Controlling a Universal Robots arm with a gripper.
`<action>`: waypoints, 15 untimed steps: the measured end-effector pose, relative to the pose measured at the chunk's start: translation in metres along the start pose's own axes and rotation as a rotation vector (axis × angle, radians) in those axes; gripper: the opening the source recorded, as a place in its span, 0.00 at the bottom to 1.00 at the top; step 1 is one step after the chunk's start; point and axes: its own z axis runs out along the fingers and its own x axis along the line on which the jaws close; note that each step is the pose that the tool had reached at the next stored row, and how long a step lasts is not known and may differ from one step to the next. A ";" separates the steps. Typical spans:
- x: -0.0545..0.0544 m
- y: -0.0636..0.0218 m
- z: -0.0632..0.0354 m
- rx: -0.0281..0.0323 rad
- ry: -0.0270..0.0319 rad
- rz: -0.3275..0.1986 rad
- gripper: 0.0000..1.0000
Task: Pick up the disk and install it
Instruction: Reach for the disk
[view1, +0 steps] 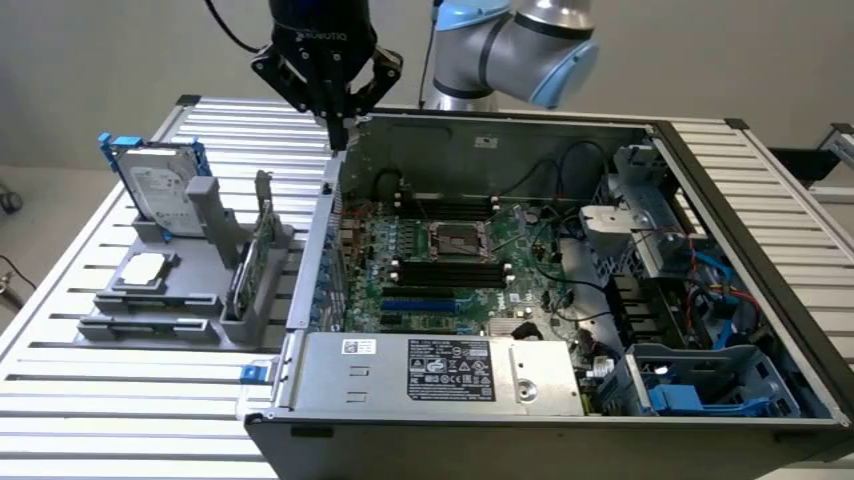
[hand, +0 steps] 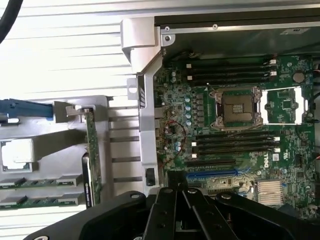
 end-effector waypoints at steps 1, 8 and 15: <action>0.005 -0.0003 0.0001 0.0000 0.0000 0.000 0.11; 0.036 -0.0026 -0.0003 0.0002 0.0000 0.000 0.11; 0.068 -0.0045 -0.0001 0.0005 0.0001 0.000 0.11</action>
